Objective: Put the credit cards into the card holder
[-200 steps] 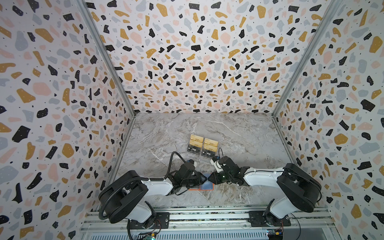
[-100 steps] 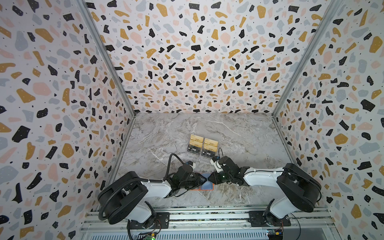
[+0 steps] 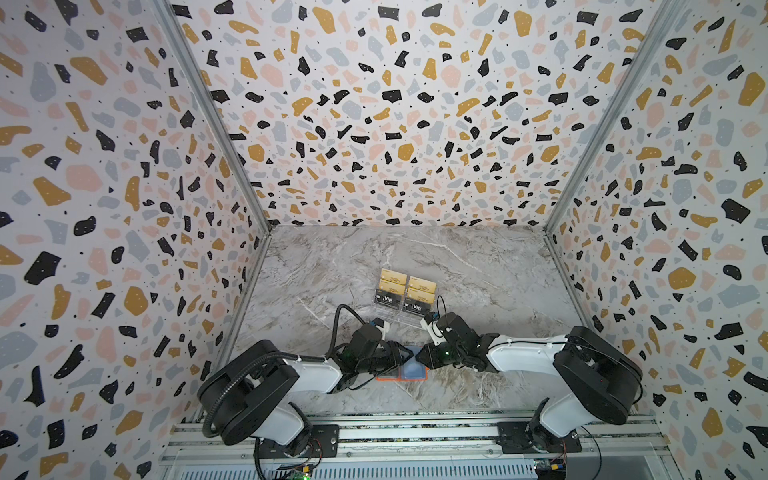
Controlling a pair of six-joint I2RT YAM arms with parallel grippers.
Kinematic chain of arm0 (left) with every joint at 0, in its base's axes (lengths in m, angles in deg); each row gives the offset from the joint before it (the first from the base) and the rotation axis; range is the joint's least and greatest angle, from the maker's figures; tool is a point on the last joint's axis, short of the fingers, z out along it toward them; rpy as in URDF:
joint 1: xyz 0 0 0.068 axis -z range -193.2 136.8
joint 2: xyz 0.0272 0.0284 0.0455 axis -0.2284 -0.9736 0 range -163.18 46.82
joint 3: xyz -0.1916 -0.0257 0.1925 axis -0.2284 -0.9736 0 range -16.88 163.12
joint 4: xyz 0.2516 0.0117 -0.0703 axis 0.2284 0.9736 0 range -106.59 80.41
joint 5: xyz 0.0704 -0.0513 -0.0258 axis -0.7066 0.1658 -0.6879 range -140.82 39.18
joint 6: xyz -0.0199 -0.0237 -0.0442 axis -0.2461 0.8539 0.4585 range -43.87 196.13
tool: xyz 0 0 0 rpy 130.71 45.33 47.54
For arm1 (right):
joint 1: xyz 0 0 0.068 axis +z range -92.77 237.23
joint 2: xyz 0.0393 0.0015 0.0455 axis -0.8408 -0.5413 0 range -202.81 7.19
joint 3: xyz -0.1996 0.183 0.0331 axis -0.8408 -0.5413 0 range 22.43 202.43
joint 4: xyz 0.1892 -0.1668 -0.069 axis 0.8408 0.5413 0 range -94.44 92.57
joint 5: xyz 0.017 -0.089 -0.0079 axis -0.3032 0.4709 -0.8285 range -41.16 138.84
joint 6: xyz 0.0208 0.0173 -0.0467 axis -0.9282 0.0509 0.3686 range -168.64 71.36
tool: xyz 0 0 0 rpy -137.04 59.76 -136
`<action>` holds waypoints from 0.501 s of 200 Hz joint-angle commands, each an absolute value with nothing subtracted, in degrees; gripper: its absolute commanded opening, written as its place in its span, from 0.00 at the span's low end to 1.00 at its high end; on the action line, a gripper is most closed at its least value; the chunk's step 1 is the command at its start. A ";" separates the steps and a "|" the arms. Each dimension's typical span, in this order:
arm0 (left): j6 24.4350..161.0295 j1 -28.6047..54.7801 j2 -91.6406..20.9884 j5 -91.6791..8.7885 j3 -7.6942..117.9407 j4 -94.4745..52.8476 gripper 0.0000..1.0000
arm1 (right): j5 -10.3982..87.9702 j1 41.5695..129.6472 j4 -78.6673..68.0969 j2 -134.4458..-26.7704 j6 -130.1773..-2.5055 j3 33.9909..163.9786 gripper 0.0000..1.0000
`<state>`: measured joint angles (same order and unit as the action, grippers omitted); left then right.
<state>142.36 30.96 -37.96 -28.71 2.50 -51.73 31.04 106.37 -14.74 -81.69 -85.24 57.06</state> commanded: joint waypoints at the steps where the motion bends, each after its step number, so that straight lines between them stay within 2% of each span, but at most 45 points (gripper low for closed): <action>1: 142.00 30.59 -39.30 -26.10 1.84 -57.61 0.41 | 32.13 106.88 -12.69 -82.15 -85.38 57.34 0.23; 42: 142.36 30.63 -40.48 -25.02 0.89 -60.58 0.40 | 32.23 106.84 -12.50 -81.93 -85.38 57.59 0.22; 100: 141.62 30.63 -41.35 -26.07 -0.02 -60.45 0.27 | 33.45 106.88 -10.99 -78.64 -85.38 57.94 0.22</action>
